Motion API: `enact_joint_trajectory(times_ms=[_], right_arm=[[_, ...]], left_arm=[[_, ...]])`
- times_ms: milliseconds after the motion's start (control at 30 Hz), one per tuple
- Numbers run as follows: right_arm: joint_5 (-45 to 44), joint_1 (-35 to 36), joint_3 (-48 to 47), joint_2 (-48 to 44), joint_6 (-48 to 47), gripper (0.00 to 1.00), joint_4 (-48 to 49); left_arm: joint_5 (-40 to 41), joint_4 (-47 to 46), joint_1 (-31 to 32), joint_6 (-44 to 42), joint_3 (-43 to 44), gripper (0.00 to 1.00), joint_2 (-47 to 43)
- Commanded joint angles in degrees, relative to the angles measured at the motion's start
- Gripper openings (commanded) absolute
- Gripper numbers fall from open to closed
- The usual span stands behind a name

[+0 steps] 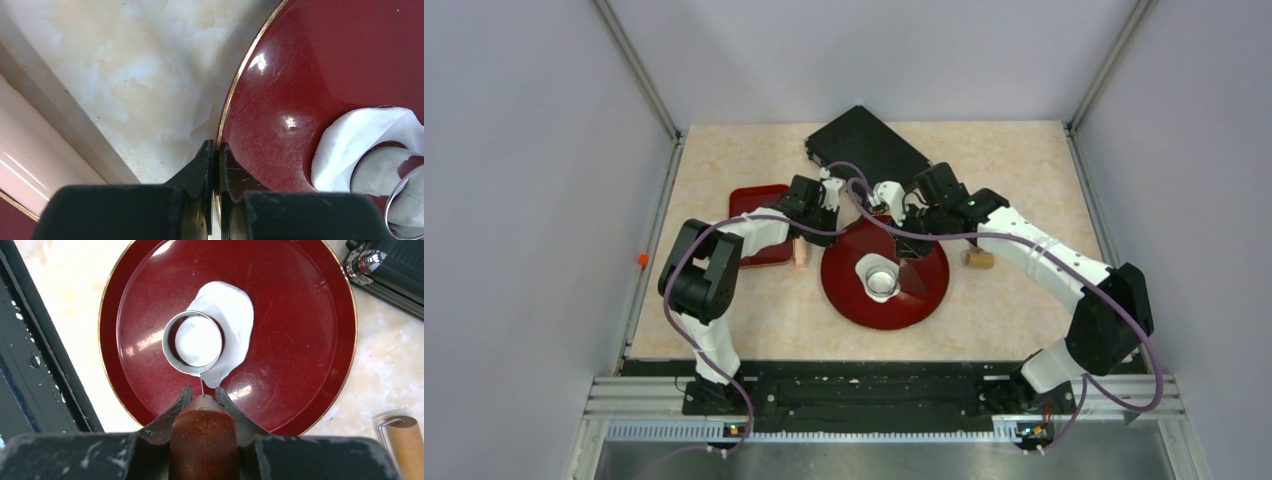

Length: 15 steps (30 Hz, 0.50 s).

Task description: Roll out the dumpling wrappers from the dough

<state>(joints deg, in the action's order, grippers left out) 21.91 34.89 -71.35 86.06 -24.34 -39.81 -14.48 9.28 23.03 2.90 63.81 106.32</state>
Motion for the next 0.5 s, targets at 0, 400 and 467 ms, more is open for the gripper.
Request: enact_joint_trajectory(times_ms=[0,400,467], right_arm=[[-9.73,1.18,0.99,1.55,-7.3,0.0,-6.26],[-13.07,1.32,-4.89,3.45,-10.35,0.0,-15.34],[-13.57,1.36,-4.8,3.64,-10.47,0.0,-15.35]], left_arm=[[5.2,-1.81,-0.76,0.55,-1.08,0.0,-1.97],[5.65,-2.5,-0.78,0.71,-1.71,0.0,-2.38],[5.63,-2.59,-0.67,0.71,-1.8,0.0,-2.52]])
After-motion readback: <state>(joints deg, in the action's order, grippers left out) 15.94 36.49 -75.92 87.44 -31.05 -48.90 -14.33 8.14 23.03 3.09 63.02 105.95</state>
